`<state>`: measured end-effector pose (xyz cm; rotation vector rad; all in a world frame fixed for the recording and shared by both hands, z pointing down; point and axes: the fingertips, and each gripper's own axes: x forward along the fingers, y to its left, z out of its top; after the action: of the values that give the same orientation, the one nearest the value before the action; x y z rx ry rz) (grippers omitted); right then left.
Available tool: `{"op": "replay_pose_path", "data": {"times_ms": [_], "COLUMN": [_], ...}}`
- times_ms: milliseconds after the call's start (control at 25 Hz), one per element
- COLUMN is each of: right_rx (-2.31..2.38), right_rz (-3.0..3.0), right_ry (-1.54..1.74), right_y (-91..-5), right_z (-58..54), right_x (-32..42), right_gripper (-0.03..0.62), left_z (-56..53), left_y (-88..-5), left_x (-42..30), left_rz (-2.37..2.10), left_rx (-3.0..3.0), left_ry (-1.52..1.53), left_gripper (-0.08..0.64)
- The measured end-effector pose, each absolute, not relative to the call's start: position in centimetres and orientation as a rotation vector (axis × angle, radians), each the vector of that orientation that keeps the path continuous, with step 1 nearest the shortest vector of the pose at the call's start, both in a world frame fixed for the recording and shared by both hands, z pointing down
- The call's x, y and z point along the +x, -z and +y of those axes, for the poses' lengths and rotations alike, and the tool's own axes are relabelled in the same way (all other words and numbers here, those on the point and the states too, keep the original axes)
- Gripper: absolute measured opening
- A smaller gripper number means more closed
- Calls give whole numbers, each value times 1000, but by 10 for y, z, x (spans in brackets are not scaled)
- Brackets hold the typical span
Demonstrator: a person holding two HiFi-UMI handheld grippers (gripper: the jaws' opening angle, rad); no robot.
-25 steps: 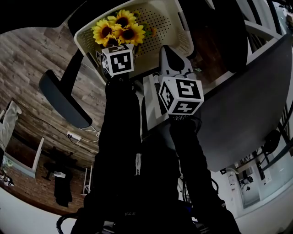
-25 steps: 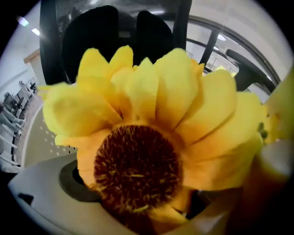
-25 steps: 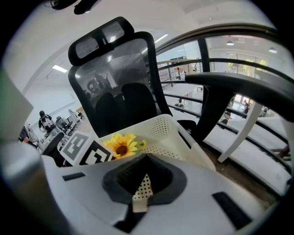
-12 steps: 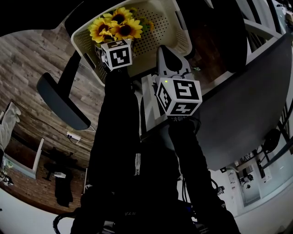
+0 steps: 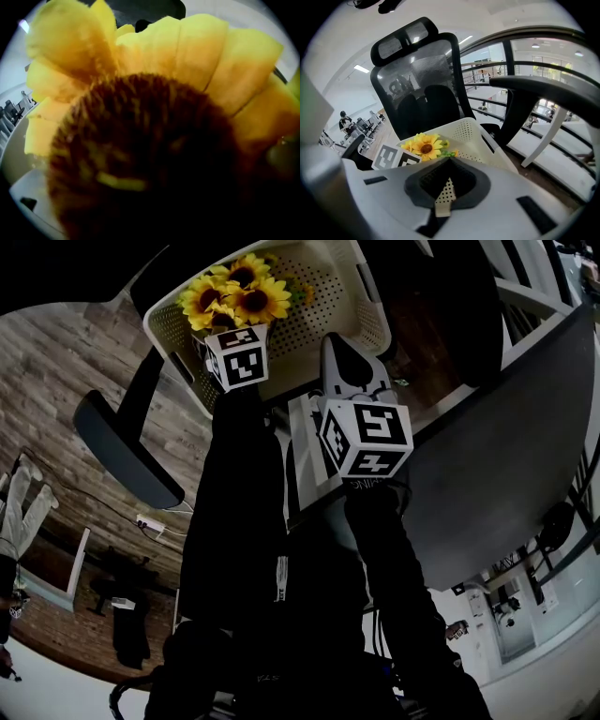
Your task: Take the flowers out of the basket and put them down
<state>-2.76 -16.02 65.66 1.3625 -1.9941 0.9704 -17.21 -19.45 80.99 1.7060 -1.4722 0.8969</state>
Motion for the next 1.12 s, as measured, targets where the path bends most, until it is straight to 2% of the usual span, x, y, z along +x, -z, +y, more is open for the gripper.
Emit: {"op": "replay_pose_path", "data": {"times_ms": [520,1120], "right_rx": [1437,1658], "right_rz": [-2052,-2151], "right_ry": [-947,-891], "right_y": [-621,-441], "right_z": [-169,-147], "right_x": [-30,-7], "right_gripper": [12,12], "left_z": [-200,-181], "left_y": [-731,-524], "left_x": [-168,-131], "left_rz": [-1543,-1536], "left_rx": [1829,2007], "left_ry": [-806,-707], "left_gripper": [571,571]}}
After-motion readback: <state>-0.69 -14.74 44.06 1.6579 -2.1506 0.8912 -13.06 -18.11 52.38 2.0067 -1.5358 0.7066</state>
